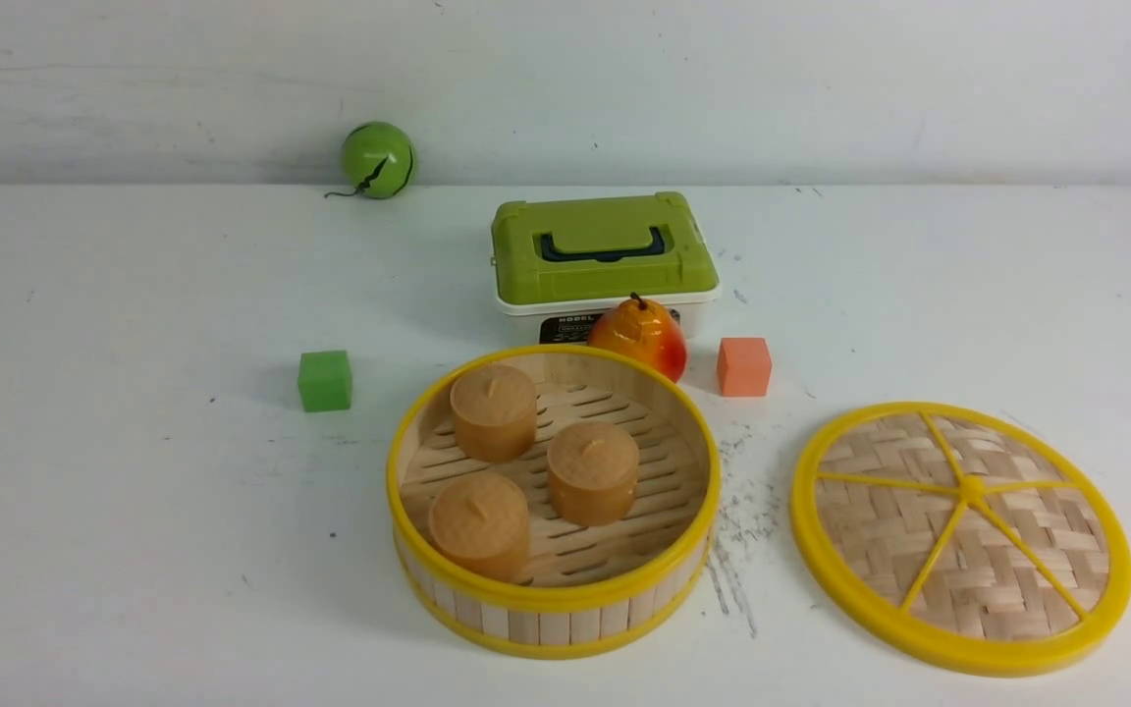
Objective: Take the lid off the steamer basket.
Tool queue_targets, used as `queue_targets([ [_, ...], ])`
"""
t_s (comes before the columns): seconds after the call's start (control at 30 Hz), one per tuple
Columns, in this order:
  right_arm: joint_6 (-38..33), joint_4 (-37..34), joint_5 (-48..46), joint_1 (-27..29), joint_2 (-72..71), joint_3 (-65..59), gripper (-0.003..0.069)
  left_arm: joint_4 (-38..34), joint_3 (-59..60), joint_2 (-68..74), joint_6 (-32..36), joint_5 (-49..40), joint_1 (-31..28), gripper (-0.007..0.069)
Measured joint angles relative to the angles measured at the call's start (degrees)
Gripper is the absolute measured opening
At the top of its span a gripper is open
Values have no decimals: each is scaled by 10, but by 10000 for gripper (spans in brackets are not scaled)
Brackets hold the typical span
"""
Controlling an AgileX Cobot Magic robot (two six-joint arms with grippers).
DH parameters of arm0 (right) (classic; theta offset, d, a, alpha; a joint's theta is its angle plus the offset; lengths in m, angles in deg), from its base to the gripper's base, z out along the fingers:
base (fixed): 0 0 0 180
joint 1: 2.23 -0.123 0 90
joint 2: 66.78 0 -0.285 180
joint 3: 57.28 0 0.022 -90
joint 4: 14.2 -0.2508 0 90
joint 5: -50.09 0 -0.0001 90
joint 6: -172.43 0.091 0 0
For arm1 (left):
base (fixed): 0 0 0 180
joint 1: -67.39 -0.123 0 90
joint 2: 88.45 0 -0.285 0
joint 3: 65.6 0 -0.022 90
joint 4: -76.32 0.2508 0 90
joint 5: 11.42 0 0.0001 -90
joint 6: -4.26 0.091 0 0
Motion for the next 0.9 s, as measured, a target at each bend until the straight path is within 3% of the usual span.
queue_targets([
  [0.9, 1, -1, 0, 0, 0, 0, 31, 0, 0, 0, 0, 0, 0, 240],
])
